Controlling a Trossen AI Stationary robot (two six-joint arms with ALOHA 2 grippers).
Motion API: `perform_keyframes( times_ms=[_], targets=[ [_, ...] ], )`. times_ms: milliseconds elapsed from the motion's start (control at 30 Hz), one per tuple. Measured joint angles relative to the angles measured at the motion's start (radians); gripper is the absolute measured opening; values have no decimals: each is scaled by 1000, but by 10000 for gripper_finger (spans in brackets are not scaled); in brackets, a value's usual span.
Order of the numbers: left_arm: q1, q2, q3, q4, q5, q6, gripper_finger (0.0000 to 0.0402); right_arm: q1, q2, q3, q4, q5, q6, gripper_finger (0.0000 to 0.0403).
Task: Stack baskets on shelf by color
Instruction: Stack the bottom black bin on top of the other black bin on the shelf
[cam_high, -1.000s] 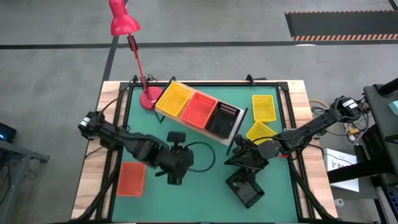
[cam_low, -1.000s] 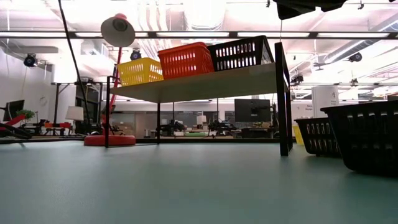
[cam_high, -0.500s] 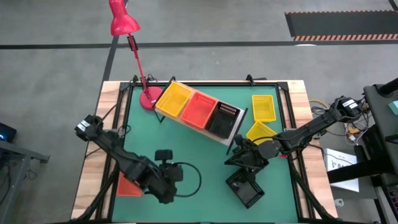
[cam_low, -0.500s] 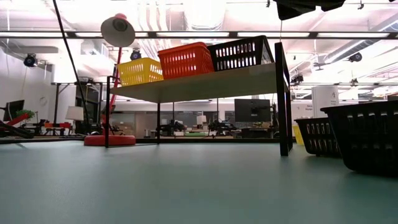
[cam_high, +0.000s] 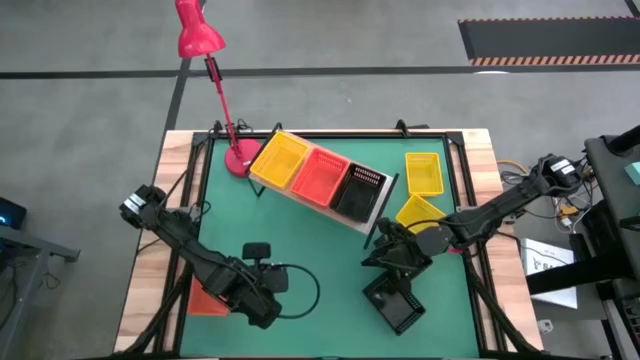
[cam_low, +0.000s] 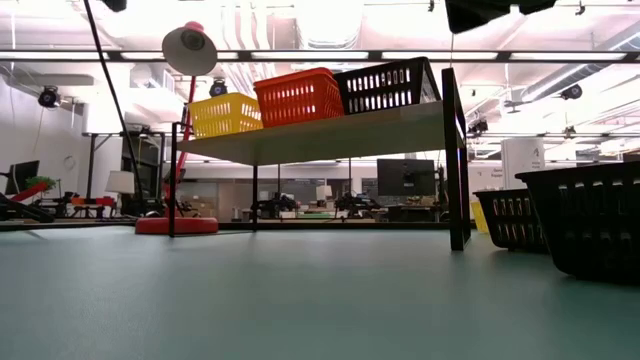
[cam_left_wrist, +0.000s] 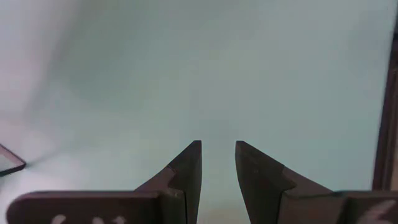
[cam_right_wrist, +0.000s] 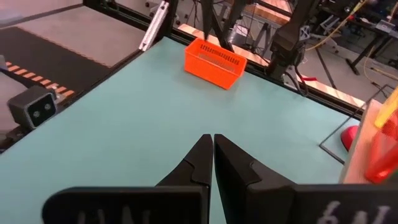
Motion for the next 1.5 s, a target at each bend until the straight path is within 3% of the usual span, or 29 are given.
perform_keyframes(
  times_ms=[267, 633, 800, 1167, 1500],
  targets=[
    [-14, 0, -15, 74, -31, 69, 81, 118, 0, 28, 3, -2, 0, 9],
    [-28, 0, -17, 258, -193, 365, 81, 263, 87, 82, -33, 28, 108, 9],
    [-28, 0, -18, 283, -256, 426, 81, 300, 172, 203, -230, 44, 220, 9],
    [-29, 0, -20, 285, -267, 393, 81, 379, 360, 492, -784, -8, 560, 9],
    [-29, 0, -20, 303, -267, 394, 81, 445, 455, 605, -971, -15, 697, 13]
  ],
)
